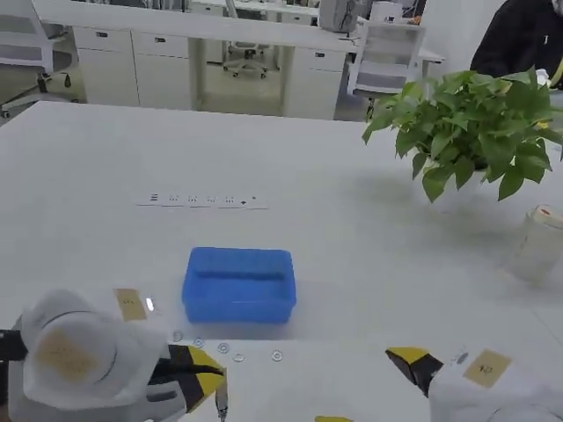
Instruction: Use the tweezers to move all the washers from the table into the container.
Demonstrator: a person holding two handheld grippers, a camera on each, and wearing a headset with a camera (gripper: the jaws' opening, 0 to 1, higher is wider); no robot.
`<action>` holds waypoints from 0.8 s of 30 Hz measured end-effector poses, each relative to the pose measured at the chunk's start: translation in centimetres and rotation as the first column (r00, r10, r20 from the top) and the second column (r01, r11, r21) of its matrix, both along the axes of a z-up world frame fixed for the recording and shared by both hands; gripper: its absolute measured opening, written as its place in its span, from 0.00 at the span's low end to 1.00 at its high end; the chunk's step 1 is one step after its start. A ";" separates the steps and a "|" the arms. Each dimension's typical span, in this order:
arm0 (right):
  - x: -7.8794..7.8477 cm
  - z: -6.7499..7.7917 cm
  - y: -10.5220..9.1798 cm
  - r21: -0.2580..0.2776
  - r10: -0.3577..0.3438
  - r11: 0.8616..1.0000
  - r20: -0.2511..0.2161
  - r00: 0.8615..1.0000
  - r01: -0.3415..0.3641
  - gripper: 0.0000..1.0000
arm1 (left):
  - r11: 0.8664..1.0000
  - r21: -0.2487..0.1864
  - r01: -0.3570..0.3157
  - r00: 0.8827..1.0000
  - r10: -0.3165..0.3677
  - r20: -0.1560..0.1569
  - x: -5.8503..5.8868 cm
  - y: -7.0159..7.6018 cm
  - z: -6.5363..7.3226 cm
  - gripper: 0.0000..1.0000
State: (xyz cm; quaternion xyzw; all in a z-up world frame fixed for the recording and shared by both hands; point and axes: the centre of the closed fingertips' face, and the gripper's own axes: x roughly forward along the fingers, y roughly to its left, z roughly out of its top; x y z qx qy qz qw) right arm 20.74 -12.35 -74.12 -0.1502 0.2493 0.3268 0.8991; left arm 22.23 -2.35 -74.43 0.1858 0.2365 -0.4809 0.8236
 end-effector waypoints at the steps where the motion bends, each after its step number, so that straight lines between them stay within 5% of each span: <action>1: -0.4 0.3 0.9 0.050 0.032 0.998 -0.019 0.999 -0.031 0.47 | 1.000 -0.022 0.003 1.000 -0.003 0.003 -0.3 -0.1 0.8 0.00; 5: -1.6 1.7 3.9 0.163 0.185 0.971 -0.061 0.981 -0.174 0.37 | 0.997 -0.046 0.067 0.998 -0.066 0.018 -1.6 -0.5 3.6 0.00; 8: -2.4 3.9 5.7 0.235 0.315 0.926 -0.053 0.948 -0.295 0.29 | 0.988 0.011 0.156 0.987 -0.156 0.033 -3.1 -0.6 5.5 0.00; 12: -3.4 5.3 7.1 0.230 0.443 0.878 -0.055 0.895 -0.420 0.27 | 0.973 0.029 0.228 0.973 -0.229 0.038 -4.9 -1.2 7.5 0.00; 15: -4.8 6.2 8.5 0.242 0.544 0.822 -0.068 0.836 -0.515 0.29 | 0.960 0.033 0.278 0.959 -0.280 0.042 -6.3 -1.7 9.1 0.00; 24: -6.8 7.2 10.4 0.230 0.634 0.763 -0.082 0.769 -0.604 0.21 | 0.948 0.006 0.319 0.946 -0.319 0.049 -8.6 -2.2 12.5 0.00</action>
